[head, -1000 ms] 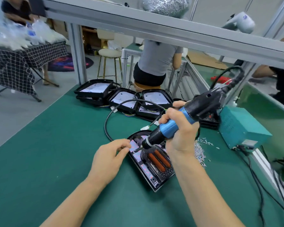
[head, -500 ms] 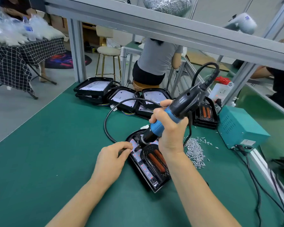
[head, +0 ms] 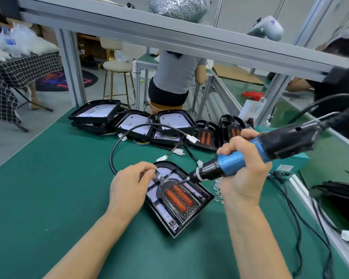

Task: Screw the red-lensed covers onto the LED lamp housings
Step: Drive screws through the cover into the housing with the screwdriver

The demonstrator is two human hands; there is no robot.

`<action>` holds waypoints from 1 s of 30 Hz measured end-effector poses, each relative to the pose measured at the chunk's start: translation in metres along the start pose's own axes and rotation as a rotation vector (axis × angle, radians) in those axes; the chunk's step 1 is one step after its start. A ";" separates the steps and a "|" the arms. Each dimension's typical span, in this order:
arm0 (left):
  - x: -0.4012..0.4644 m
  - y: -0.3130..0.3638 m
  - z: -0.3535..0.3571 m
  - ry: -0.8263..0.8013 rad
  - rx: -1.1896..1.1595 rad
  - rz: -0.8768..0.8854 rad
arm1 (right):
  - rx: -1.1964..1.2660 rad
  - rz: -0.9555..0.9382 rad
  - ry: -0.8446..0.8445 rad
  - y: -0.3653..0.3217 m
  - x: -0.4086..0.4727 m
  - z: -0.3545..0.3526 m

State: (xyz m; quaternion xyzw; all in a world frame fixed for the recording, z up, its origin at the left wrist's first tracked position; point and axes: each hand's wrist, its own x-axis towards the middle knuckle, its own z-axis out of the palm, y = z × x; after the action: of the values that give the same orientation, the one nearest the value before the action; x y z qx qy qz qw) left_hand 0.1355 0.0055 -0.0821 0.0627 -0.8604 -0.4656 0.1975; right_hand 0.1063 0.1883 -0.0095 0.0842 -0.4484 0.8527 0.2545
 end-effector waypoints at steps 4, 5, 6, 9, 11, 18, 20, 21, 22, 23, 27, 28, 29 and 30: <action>0.016 0.037 0.026 -0.124 0.127 0.158 | -0.011 -0.096 0.125 -0.024 0.009 -0.027; 0.021 0.047 0.034 -0.162 0.179 0.212 | -0.022 -0.104 0.150 -0.028 0.011 -0.033; 0.025 0.056 0.044 -0.204 0.233 0.275 | -0.028 -0.107 0.173 -0.031 0.012 -0.039; 0.040 0.078 0.076 -0.365 0.436 0.413 | -0.022 -0.095 0.236 -0.036 0.013 -0.054; 0.048 0.086 0.097 -0.463 0.565 0.427 | -0.011 -0.088 0.259 -0.038 0.012 -0.062; 0.055 0.090 0.140 -0.672 0.878 0.377 | -0.005 -0.109 0.285 -0.048 0.013 -0.076; 0.056 0.092 0.143 -0.697 0.896 0.378 | 0.002 -0.110 0.289 -0.050 0.014 -0.079; 0.057 0.093 0.144 -0.701 0.904 0.386 | 0.001 -0.111 0.289 -0.051 0.014 -0.080; 0.057 0.094 0.145 -0.705 0.911 0.391 | 0.000 -0.111 0.289 -0.051 0.014 -0.080; 0.057 0.093 0.146 -0.707 0.915 0.393 | 0.000 -0.108 0.288 -0.052 0.014 -0.080; 0.053 0.097 0.136 -0.627 0.833 0.384 | 0.033 -0.091 0.281 -0.053 0.015 -0.077; 0.052 0.098 0.130 -0.570 0.766 0.386 | 0.043 -0.083 0.279 -0.054 0.015 -0.076; 0.049 0.097 0.123 -0.505 0.646 0.377 | 0.054 -0.073 0.278 -0.055 0.016 -0.076; 0.045 0.096 0.113 -0.443 0.477 0.342 | 0.074 -0.062 0.278 -0.056 0.016 -0.076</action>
State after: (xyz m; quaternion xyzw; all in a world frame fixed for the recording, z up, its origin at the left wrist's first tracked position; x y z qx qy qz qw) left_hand 0.0564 0.1338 -0.0453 -0.1400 -0.9647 -0.2146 0.0609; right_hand 0.1276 0.2815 -0.0077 -0.0119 -0.3744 0.8637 0.3371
